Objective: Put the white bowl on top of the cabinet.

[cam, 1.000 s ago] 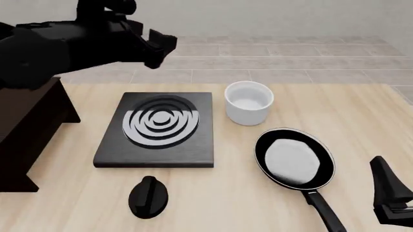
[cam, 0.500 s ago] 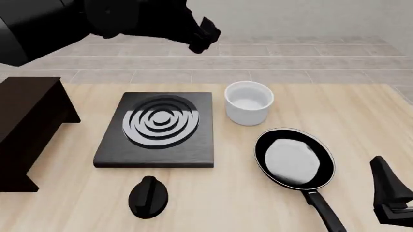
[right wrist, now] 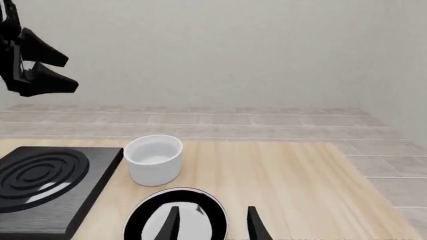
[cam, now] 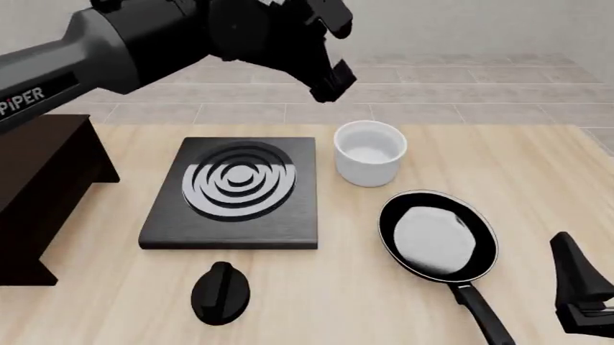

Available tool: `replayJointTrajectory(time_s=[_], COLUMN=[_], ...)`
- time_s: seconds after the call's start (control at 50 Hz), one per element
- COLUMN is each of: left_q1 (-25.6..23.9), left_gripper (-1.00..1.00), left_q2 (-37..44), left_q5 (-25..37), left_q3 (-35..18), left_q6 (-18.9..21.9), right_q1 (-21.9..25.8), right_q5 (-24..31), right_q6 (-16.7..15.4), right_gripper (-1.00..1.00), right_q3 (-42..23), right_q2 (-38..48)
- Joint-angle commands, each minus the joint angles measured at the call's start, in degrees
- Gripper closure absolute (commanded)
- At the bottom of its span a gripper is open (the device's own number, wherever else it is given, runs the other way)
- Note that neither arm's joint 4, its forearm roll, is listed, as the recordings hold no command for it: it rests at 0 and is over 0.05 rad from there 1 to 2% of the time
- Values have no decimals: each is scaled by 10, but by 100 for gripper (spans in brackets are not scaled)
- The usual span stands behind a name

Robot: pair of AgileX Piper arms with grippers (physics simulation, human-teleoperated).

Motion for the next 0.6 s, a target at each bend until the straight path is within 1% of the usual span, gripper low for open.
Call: replayJointTrajectory(time_s=[0.02,0.06,0.1,0.14,0.18,0.22,0.26,0.28,0.36,0.42,0.48,0.52,0.58,0.6], left_q1=[-10,-18,-27,-30,-33,-34,-25,-30,-35,-37,-41,-39,-39,-39], left_gripper=[-100,-100,-100,-100,-100,-100,-100,-100,-100,-100,-100,-100,-100,-100], left_q2=[28,27,27,29,34,36,52,55,67,77,87,100,107,112], left_q5=[2,2,1,-3,-1,-1,10,15,35,49,66,87,88,94], left_q3=[-4,-1,12,21,16,19,9,9,-14,-32,-45,-61,-66,-70], left_q6=[49,46,60,73,73,81,96,102,111,112,112,113,112,108], right_q1=[0,0,0,0,0,0,0,0,0,0,0,0,0,0], right_q5=[-3,-1,2,-2,-1,2,2,-3,1,-4,1,0,-2,-1], right_q6=[-4,-2,3,-3,-2,2,2,-4,2,-4,2,0,-3,0], right_gripper=[-100,-100,-100,-100,-100,-100,-100,-100,-100,-100,-100,-100,-100,-100], right_q3=[0,0,1,0,0,0,0,0,1,1,0,0,0,1], right_q2=[0,0,0,0,0,0,0,0,0,0,0,0,0,0])
